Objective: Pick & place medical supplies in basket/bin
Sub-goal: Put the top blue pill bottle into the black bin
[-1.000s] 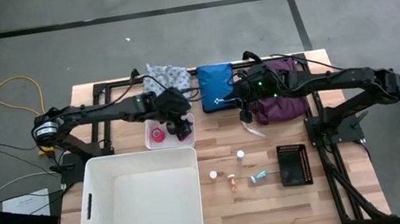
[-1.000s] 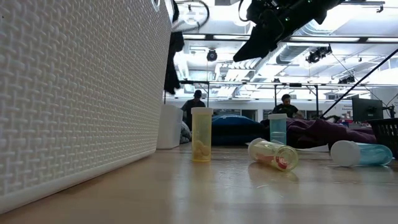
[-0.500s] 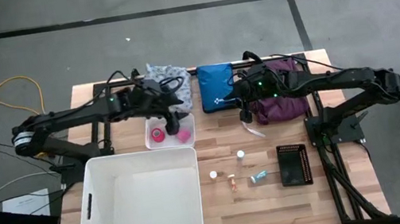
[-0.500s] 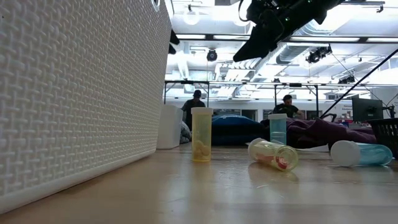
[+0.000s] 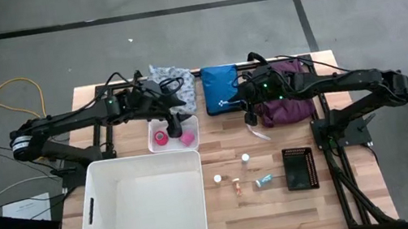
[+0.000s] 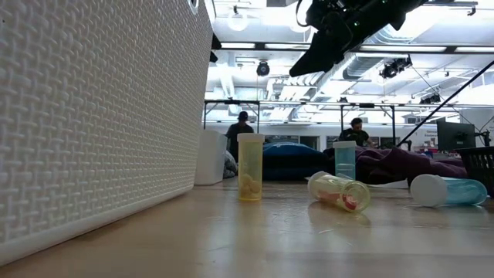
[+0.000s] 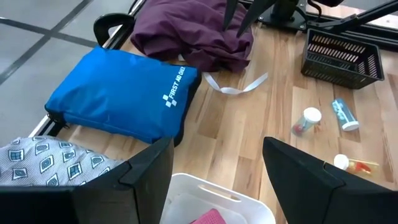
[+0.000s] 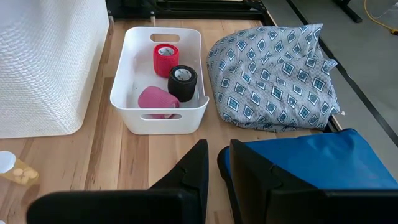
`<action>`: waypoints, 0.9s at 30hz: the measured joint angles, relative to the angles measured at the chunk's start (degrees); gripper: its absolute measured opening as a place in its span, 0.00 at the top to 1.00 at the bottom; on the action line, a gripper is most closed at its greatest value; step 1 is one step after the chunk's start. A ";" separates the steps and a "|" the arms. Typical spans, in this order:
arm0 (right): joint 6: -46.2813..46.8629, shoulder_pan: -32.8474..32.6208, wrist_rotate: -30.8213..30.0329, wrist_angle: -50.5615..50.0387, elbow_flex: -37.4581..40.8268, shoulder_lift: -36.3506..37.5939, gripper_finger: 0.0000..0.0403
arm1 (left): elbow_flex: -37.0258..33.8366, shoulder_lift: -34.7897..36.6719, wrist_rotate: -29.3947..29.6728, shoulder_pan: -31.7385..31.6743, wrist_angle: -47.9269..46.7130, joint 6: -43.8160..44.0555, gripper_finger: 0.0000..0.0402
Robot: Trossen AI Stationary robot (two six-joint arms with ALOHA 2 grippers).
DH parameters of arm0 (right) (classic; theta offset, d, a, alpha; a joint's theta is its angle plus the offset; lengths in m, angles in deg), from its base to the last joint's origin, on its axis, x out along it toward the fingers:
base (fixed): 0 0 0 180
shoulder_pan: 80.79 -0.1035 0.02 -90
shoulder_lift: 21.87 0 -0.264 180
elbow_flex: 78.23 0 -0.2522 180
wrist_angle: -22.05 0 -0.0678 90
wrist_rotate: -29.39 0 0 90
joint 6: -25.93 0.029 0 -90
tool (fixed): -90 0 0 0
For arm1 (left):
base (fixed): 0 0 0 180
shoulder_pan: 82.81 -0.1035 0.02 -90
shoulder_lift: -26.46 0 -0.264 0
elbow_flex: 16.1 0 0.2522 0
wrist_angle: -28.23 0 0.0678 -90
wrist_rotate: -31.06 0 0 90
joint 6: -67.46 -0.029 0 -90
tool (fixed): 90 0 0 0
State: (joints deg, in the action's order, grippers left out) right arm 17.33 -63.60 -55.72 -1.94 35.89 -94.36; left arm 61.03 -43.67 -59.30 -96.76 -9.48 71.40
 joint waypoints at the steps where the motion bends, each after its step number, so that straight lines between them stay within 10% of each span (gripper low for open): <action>1: 0.00 -0.01 0.00 0.01 0.00 0.00 0.86 | 0.00 0.00 0.00 0.00 0.00 -0.04 0.40; 15: 1.07 0.00 0.00 -0.09 0.00 0.00 0.86 | -4.30 1.94 0.58 -1.80 -0.86 -0.06 0.40; 27: 1.52 0.01 0.00 -0.14 0.00 0.00 0.86 | -20.39 18.45 0.15 -4.92 11.59 -0.13 0.40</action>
State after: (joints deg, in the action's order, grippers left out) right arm 18.86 -63.58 -55.72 -2.08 35.89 -94.36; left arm 40.64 -25.22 -59.14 -101.69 2.11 71.27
